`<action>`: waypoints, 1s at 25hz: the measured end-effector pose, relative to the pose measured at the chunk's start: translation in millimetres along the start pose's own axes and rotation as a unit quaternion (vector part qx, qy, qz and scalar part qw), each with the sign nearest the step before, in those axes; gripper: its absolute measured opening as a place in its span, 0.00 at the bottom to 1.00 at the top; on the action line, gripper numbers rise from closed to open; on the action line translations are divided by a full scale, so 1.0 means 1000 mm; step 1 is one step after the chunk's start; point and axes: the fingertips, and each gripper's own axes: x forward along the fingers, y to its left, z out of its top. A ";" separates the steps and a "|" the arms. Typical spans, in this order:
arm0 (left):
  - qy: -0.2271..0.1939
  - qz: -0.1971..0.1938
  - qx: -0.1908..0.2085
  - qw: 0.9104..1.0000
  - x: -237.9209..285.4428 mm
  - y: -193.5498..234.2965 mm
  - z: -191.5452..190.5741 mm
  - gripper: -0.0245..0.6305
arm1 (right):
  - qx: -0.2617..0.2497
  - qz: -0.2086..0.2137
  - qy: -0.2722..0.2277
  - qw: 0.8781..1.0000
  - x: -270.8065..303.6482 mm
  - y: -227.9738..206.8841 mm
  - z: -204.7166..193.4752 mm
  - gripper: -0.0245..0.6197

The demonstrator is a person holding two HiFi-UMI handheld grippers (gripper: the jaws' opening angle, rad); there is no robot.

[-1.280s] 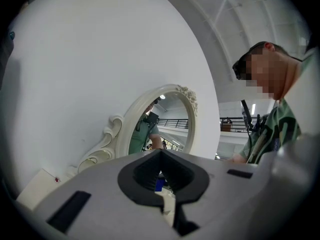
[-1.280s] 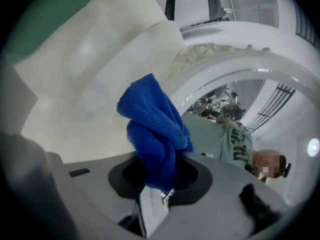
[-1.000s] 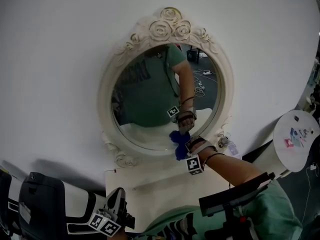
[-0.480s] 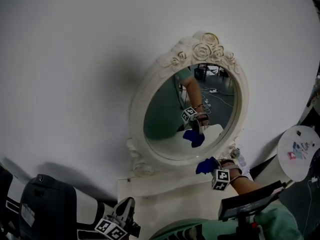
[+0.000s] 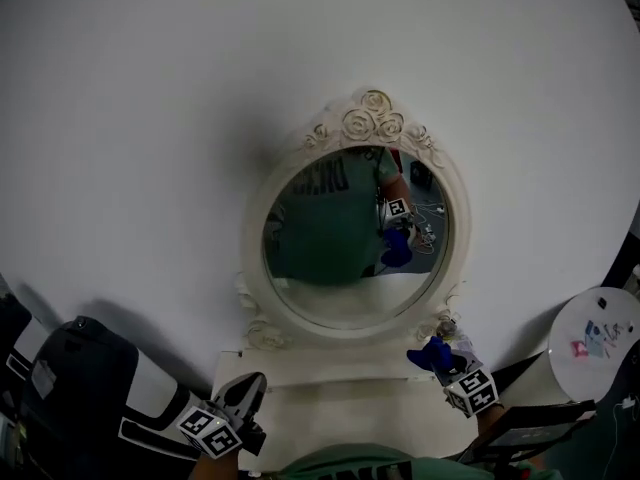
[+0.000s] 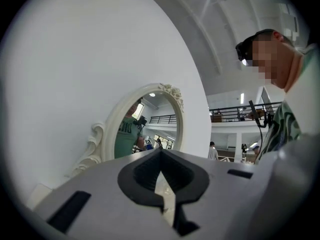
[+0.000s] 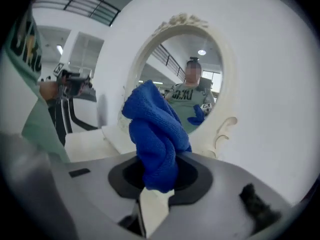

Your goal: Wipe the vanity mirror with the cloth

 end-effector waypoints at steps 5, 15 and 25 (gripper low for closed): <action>0.023 0.026 0.008 0.999 0.037 -0.077 -0.046 0.05 | 0.048 0.053 -0.080 0.994 -0.050 -0.023 0.002 0.18; 0.033 0.059 0.031 0.997 0.036 -0.108 -0.066 0.05 | 0.083 0.074 -0.111 0.988 -0.068 -0.031 -0.006 0.18; 0.032 0.034 0.039 0.998 0.031 -0.092 -0.045 0.05 | 0.080 0.049 -0.123 0.988 -0.072 -0.016 0.019 0.18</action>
